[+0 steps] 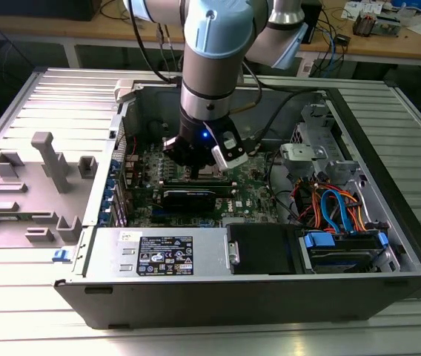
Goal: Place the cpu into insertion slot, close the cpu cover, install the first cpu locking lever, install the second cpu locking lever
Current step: 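Install the second cpu locking lever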
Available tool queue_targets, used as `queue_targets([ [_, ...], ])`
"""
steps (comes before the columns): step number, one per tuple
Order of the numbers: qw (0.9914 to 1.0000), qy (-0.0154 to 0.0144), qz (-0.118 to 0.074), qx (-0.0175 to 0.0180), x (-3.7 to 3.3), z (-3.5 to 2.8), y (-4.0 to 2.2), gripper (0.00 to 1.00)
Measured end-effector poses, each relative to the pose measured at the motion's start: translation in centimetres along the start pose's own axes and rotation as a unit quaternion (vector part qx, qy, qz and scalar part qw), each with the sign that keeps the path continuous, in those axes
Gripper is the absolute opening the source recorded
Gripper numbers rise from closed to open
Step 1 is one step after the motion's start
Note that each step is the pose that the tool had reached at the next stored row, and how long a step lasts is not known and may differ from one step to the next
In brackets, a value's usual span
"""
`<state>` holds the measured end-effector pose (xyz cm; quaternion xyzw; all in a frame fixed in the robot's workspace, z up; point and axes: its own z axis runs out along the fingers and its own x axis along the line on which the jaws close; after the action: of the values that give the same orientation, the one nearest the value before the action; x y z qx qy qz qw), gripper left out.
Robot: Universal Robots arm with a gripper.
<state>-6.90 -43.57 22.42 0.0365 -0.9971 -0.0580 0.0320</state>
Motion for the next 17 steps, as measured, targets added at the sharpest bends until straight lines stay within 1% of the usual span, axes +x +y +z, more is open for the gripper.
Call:
queue_targets([
  [1, 1.00000, 0.0000, 0.000, -0.0010, 0.01, 0.06, -0.06, 0.11],
  [4, 1.00000, -0.0002, 0.000, -0.0026, 0.13, 0.17, -0.26, 0.11],
  [7, 0.99998, -0.0004, 0.000, -0.0060, 0.36, 0.23, -0.40, 0.11],
  [10, 0.99994, -0.0008, -0.001, -0.0112, 0.64, 0.26, -0.63, 0.11],
  [11, 0.99990, -0.0009, -0.001, -0.0139, 0.82, 0.24, -0.85, 0.11],
  [12, 0.99986, -0.0011, -0.002, -0.0165, 0.92, 0.25, -0.90, 0.11],
  [15, 0.99979, -0.0011, -0.004, -0.0202, 1.06, 0.35, -0.90, 0.11],
  [17, 0.99973, -0.0011, -0.005, -0.0224, 1.13, 0.53, -0.91, 0.11],
])
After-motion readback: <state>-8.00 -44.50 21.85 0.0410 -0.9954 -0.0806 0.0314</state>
